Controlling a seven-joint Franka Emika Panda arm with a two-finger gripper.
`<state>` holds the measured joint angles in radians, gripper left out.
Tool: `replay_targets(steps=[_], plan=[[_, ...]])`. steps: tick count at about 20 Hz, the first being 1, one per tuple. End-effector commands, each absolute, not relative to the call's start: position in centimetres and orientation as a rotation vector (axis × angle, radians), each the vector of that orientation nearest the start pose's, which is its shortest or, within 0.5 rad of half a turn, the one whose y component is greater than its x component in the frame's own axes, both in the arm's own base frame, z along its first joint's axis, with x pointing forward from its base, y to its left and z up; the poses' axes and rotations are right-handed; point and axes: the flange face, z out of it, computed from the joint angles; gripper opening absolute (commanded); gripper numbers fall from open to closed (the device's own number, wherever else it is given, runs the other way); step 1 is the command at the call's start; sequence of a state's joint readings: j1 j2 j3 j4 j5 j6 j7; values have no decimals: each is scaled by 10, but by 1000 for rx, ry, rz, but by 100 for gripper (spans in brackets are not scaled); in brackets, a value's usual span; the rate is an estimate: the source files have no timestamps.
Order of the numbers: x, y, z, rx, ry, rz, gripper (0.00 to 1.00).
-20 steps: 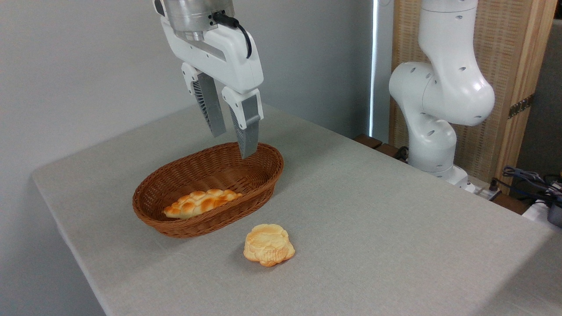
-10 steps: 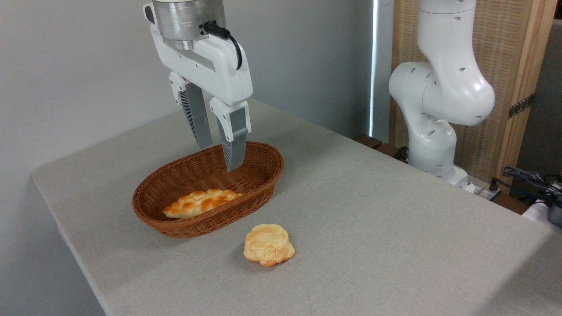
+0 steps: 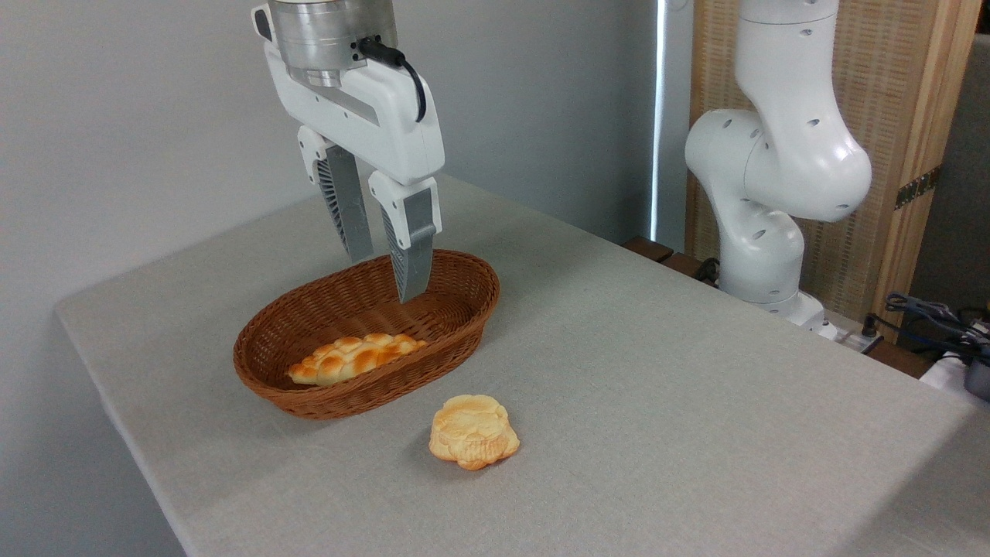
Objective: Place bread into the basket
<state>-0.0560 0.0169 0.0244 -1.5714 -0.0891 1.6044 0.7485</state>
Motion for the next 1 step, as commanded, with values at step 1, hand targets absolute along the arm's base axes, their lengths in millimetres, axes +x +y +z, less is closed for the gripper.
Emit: replay_targets(steps=[1], plan=[[564,-25,624,-2974,1215,-105,100]])
